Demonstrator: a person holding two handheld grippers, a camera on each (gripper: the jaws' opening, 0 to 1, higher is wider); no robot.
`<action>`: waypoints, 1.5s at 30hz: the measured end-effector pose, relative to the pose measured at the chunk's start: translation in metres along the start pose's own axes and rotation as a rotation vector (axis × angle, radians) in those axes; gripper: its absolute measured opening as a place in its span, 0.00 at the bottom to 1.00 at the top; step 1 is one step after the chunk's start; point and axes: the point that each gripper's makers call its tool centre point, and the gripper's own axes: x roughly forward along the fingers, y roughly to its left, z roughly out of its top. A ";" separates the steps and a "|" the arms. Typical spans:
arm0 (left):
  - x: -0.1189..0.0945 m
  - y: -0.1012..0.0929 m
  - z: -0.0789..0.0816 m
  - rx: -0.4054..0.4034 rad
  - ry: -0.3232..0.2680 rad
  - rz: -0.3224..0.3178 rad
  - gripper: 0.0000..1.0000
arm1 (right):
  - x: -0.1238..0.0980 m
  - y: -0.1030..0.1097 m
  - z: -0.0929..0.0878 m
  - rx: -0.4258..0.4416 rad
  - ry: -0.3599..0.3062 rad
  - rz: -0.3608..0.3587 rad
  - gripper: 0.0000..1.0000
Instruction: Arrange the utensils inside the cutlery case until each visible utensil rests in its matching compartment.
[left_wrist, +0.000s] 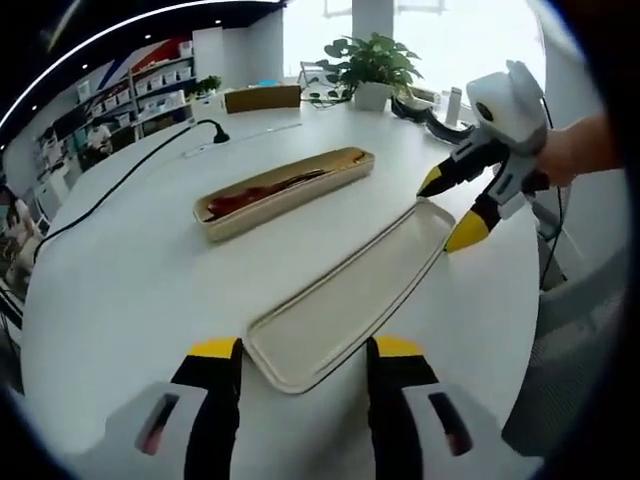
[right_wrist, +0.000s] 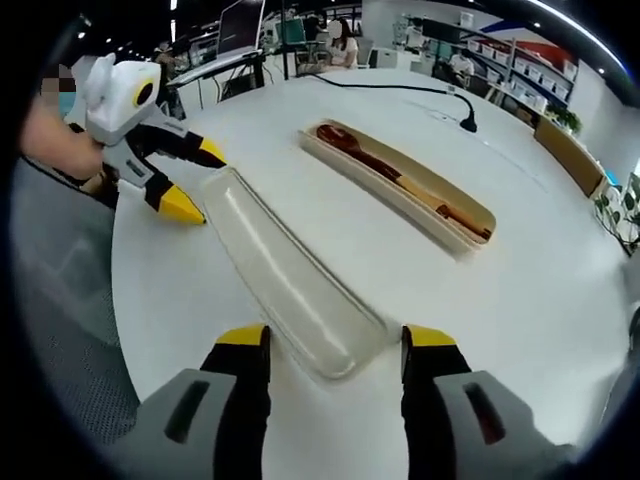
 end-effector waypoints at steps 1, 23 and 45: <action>0.000 0.000 -0.001 -0.001 0.004 0.001 0.53 | 0.000 0.003 0.000 0.006 -0.001 -0.004 0.51; -0.003 -0.001 -0.002 0.060 0.005 0.009 0.59 | -0.001 0.004 0.002 -0.131 -0.013 -0.049 0.55; 0.008 -0.020 0.019 0.393 0.021 -0.134 0.65 | 0.006 0.027 0.007 -0.241 0.027 0.175 0.35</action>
